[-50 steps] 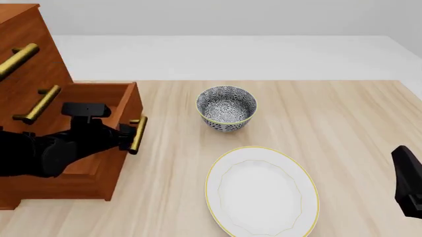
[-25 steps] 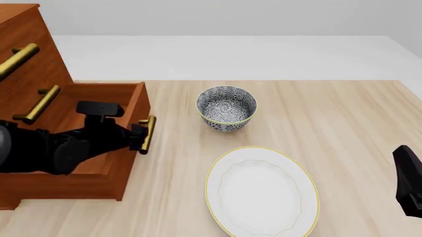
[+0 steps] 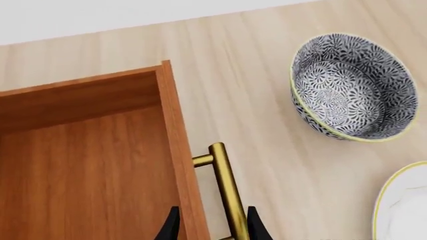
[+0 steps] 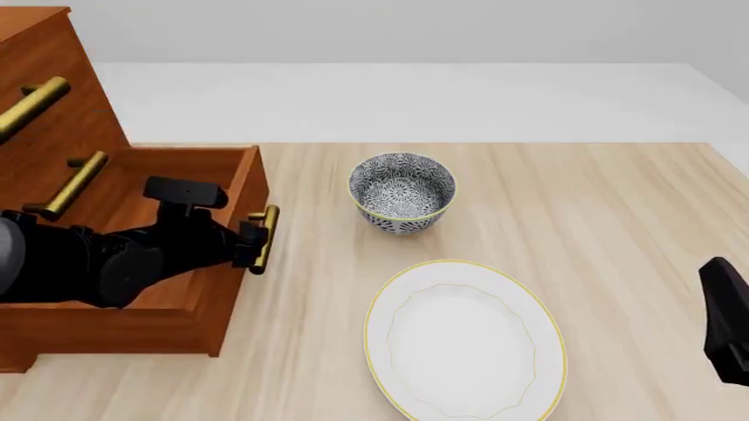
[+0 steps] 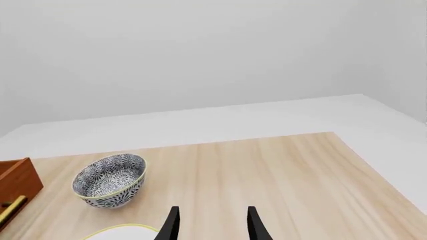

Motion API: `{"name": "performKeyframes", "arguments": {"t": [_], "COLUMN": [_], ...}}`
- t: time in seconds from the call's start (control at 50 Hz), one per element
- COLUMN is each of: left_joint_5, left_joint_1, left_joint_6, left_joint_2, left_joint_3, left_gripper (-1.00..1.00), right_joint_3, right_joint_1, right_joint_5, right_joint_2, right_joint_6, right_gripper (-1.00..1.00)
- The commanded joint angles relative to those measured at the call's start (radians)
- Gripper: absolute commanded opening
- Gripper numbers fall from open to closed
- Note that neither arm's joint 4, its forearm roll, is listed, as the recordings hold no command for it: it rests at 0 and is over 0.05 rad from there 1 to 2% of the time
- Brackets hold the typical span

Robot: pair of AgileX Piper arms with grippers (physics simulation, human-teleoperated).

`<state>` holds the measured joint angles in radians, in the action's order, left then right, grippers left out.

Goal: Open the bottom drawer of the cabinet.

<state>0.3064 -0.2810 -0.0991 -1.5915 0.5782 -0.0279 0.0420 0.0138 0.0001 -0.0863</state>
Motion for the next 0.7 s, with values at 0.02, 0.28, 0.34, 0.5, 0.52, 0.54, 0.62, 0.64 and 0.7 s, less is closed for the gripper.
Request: {"name": "performKeyframes", "arguments": {"t": [0.02,0.28,0.34,0.5,0.52,0.54,0.62,0.64,0.7], "left_joint_5": [-0.003,-0.077,-0.109,-0.192,-0.208,-0.216,-0.255,-0.263,-0.289], "left_joint_1": [-0.031,-0.038,-0.037,-0.047,-0.046,-0.047,-0.048,-0.048,-0.051], "left_joint_6": [-0.001,0.016,0.027,0.036,0.040,0.042,0.048,0.048,0.052], "left_joint_2": [-0.059,0.043,0.089,0.197,0.218,0.230,0.276,0.287,0.318], "left_joint_3": [0.004,0.006,0.008,0.011,0.013,0.013,0.019,0.020,0.023], "left_gripper": [1.00,1.00,1.00,1.00,1.00,1.00,1.00,1.00,1.00], "right_joint_3": [-0.002,0.008,0.000,-0.004,-0.006,-0.006,-0.004,-0.006,-0.009], "right_joint_1": [0.004,0.000,-0.001,-0.003,-0.004,-0.005,-0.008,-0.009,-0.011], "right_joint_5": [0.001,-0.009,-0.002,0.001,0.002,0.002,-0.002,-0.001,0.001], "right_joint_2": [0.000,0.000,0.000,0.000,0.000,0.000,0.000,0.000,0.000], "right_joint_6": [-0.001,-0.002,-0.002,-0.002,-0.002,-0.002,-0.002,-0.003,-0.004], "right_gripper": [1.00,1.00,1.00,1.00,1.00,1.00,1.00,1.00,1.00]}}
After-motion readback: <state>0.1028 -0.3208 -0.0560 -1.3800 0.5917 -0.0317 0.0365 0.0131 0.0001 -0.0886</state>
